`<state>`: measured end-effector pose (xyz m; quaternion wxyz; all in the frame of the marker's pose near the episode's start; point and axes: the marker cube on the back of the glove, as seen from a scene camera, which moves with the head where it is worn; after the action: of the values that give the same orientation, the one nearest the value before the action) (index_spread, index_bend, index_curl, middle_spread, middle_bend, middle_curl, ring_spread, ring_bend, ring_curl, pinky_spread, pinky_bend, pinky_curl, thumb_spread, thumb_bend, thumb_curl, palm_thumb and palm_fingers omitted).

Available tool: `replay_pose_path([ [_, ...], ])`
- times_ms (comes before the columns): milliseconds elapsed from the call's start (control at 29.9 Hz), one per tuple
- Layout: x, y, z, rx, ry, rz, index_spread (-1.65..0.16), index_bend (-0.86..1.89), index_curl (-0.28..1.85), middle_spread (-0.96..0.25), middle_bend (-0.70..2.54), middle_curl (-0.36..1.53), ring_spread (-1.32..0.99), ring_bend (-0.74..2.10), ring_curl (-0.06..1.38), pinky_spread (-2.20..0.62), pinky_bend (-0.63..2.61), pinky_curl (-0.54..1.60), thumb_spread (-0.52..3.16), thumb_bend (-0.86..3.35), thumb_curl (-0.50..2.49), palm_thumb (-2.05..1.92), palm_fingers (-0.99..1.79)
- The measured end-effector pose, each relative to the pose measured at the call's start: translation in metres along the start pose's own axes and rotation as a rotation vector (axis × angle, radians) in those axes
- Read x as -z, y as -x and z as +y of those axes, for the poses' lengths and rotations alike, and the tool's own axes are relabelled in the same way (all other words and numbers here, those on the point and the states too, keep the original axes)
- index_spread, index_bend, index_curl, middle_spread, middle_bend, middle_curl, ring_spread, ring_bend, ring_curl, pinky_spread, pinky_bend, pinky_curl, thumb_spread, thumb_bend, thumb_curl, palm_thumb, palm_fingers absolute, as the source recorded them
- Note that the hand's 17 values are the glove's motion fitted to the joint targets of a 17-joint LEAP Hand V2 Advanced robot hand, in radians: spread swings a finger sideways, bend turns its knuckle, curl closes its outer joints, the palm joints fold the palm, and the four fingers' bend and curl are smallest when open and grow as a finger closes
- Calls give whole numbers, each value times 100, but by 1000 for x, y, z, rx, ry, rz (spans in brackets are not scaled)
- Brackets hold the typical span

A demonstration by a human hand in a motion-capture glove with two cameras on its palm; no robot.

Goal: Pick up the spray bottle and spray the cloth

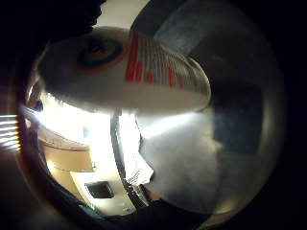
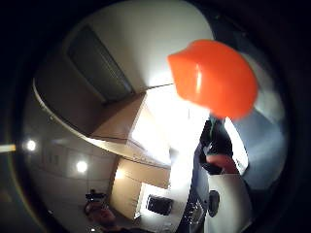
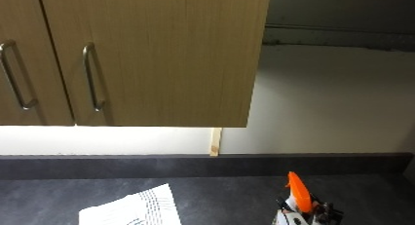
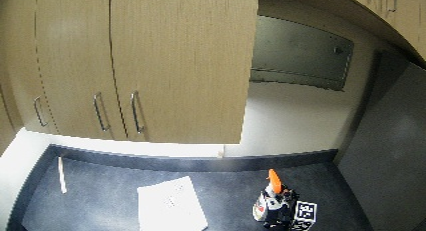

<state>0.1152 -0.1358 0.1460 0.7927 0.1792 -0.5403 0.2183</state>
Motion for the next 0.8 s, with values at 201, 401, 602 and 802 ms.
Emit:
replay_pose_path([
  [201, -4, 1, -2, -4, -23, -33, -33, 14, 26, 7, 21, 35, 11, 42, 36, 14, 63, 33, 98, -1, 58, 95, 35],
  [401, 2, -9, -10, 10, -37, -20, -32, 16, 27, 6, 22, 36, 10, 41, 36, 15, 59, 32, 97, -1, 59, 96, 37],
  [602, 5, -10, -15, 38, -60, -23, -30, 20, 30, 4, 28, 38, 9, 39, 35, 15, 48, 29, 97, 0, 60, 99, 50],
  [802, 8, -12, -18, 61, -52, -66, -26, 25, 34, 0, 48, 45, 1, 47, 36, 14, 22, 21, 87, 1, 63, 109, 91],
])
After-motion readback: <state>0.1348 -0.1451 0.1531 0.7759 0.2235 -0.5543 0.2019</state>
